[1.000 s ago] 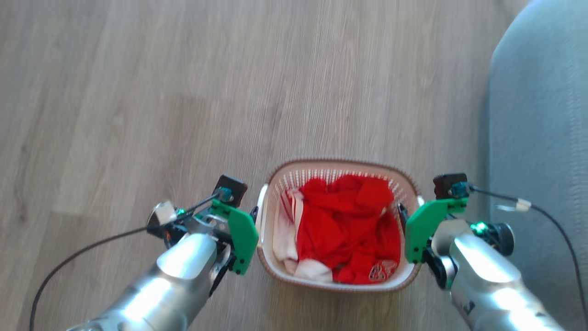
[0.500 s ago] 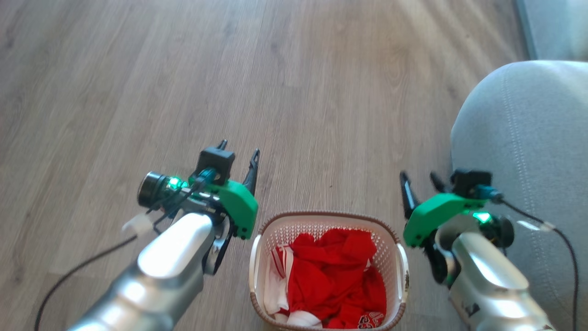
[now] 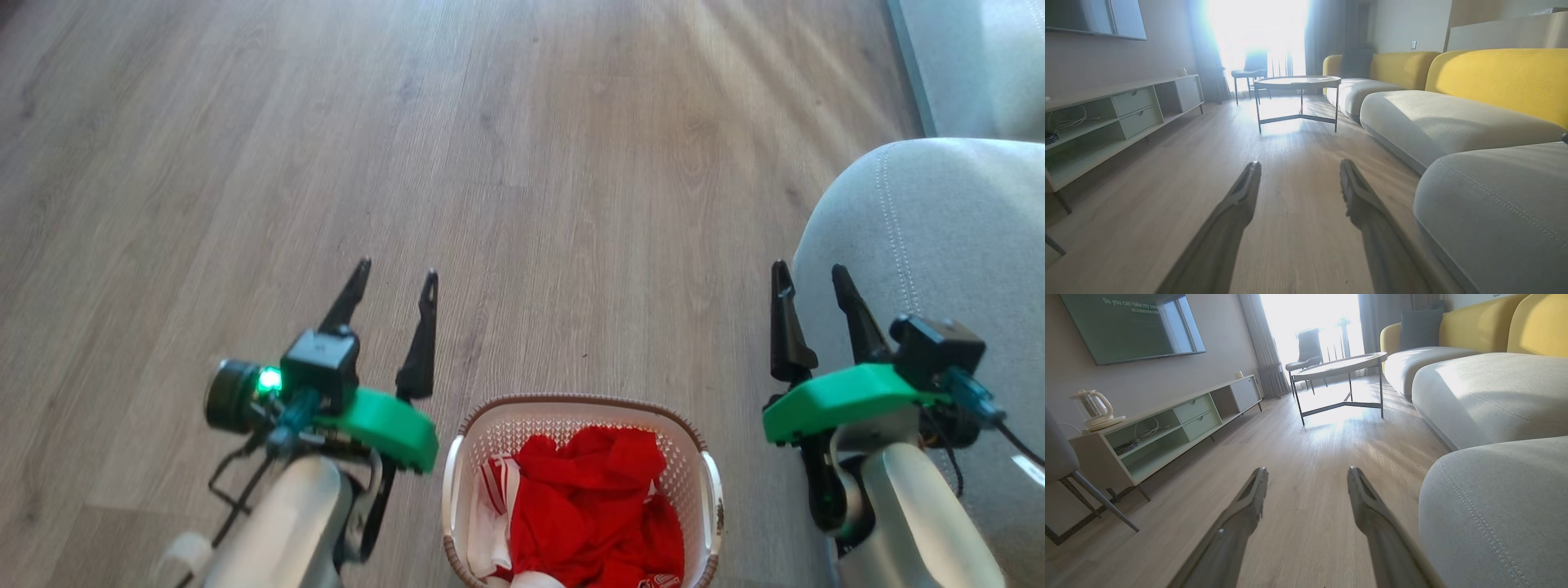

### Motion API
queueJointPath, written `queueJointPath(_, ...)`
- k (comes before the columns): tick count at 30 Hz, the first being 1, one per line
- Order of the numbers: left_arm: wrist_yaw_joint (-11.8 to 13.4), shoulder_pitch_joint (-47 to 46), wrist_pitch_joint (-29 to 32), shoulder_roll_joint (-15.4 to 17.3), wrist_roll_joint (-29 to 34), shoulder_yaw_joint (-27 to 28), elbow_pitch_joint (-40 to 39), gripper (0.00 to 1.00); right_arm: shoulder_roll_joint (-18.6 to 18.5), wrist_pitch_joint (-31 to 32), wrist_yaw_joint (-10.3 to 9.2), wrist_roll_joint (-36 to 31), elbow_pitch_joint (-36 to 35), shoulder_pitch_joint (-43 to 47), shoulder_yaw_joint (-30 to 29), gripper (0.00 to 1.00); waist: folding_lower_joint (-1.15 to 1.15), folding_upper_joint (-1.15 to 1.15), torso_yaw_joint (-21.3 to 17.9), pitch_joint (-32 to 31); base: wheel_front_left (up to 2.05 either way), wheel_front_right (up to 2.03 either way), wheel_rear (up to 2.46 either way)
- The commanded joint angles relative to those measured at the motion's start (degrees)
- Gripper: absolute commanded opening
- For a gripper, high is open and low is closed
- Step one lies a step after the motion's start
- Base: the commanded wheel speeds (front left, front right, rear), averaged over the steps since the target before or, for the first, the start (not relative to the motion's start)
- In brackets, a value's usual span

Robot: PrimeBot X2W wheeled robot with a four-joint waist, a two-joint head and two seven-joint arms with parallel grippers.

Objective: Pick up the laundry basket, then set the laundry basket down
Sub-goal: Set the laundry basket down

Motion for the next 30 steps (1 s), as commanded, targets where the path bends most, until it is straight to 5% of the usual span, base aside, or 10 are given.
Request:
queueJointPath(1, -1.0, -0.5, -0.5, -0.4, 1.5, 3.5, -2.9, 1.0, 0.5, -0.7, 0.39, -0.6, -3.7, -0.1, 0.6, 1.0, 0.01, 0.0, 0.1, -0.1, 0.0, 0.0, 0.0)
queueJointPath(10, -8.0, 9.0, -0.5, -4.9, 3.3, 11.5, -3.8, 1.0, 0.5, -0.7, 0.39, -3.3, -6.4, 6.9, 0.2, 1.0, 0.01, 0.0, 0.4, -0.3, 0.0, 0.0, 0.0)
queueJointPath(30, -9.2, 11.9, -0.5, -6.1, 7.0, 14.8, -5.1, 1.0, 0.5, -0.7, 0.39, -5.4, -7.0, 8.7, -1.0, 1.0, 0.01, 0.0, -0.2, 0.0, 0.0, 0.0, 0.0)
